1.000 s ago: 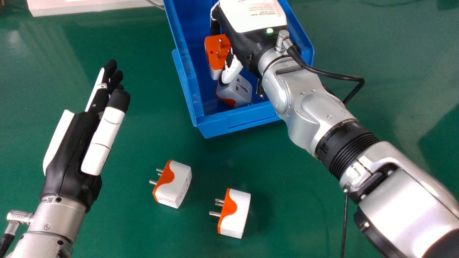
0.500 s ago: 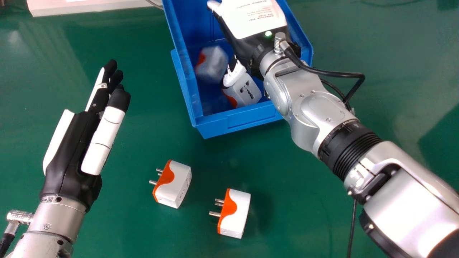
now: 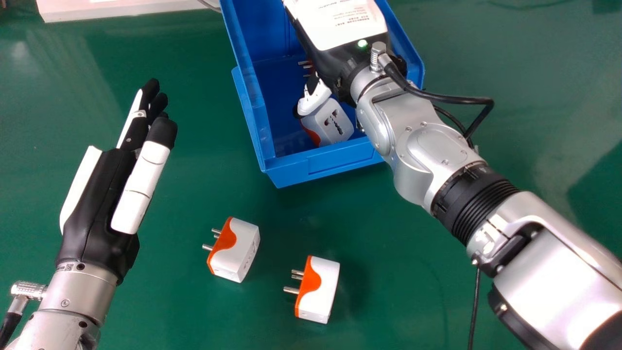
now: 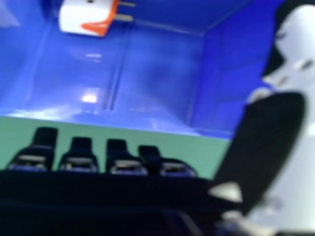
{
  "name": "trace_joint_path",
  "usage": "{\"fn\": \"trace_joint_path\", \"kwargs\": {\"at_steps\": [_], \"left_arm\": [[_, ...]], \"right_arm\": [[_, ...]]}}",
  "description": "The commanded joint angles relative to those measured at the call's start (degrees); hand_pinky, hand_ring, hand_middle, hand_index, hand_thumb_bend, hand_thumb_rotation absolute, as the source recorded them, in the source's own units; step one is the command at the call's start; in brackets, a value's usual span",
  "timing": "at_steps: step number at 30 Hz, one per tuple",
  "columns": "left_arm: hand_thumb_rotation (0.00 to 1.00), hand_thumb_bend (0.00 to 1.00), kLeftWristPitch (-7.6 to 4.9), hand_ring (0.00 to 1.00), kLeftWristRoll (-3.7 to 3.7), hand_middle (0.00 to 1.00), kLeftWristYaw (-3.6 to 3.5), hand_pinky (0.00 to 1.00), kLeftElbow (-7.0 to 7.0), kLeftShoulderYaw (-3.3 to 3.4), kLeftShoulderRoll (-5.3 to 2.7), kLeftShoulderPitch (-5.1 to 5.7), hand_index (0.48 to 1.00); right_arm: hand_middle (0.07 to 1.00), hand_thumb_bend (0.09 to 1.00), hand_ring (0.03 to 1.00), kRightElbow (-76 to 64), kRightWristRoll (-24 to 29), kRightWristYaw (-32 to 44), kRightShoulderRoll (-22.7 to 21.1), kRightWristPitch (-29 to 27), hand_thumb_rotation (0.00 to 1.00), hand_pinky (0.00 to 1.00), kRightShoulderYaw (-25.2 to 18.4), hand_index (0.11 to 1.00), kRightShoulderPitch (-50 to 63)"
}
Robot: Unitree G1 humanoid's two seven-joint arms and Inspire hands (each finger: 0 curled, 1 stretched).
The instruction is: Pick all objects and put in blue box
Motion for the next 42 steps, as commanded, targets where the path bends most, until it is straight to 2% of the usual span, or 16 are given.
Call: {"fn": "trace_joint_path", "kwargs": {"at_steps": [1,7,12,19,24,28,35,42], "left_arm": [[0.96,0.82,-0.39,1.00,0.37,1.00,0.11,0.96,-0.43,-0.15,0.45,-0.56,1.000],[0.96,0.82,-0.49,1.00,0.38,1.00,0.04,0.96,-0.13,-0.20,0.45,-0.83,1.000],[0.96,0.82,-0.32,1.00,0.43,1.00,-0.01,0.96,-0.26,-0.19,0.58,-0.80,1.000],[0.96,0.82,-0.95,1.00,0.34,1.00,-0.33,0.96,1.31,0.18,1.00,-1.46,1.000],[0.96,0.82,-1.52,1.00,0.32,1.00,-0.53,0.96,1.92,0.27,1.16,-1.74,1.000],[0.96,0.81,-2.01,1.00,0.20,1.00,-0.77,0.96,2.57,0.46,1.31,-2.02,1.000],[0.96,0.80,-2.90,1.00,0.00,1.00,-1.35,0.96,3.17,0.75,1.57,-1.96,1.000],[0.96,0.79,-3.55,1.00,-0.27,1.00,-1.74,0.96,3.20,1.09,1.78,-1.47,1.000]], "right_arm": [[1.000,0.669,1.000,-1.9,-0.2,-0.4,-0.7,0.4,0.25,0.94,-0.6,1.000,-0.3],[1.000,0.653,1.000,-4.3,-0.4,-0.6,-1.3,1.0,0.21,0.94,-0.8,1.000,1.0],[1.000,0.620,1.000,-11.2,-1.0,0.0,-2.9,3.2,0.13,0.93,-1.3,1.000,4.7],[1.000,0.577,1.000,-29.9,-3.5,-1.8,-5.4,8.8,0.09,0.93,-3.4,0.999,16.5],[1.000,0.659,1.000,-44.0,-5.2,-4.2,-5.1,12.4,0.09,0.95,-6.1,0.981,26.7],[1.000,0.689,1.000,-54.6,-7.5,-4.1,-5.2,14.2,0.11,0.97,-7.3,0.983,34.2],[1.000,0.669,1.000,-71.3,-11.7,-6.1,-3.2,13.9,0.14,0.99,-6.8,0.996,49.9],[1.000,0.641,1.000,-79.7,-12.9,-9.2,-3.3,8.9,0.18,0.99,-5.5,0.997,63.6]]}}
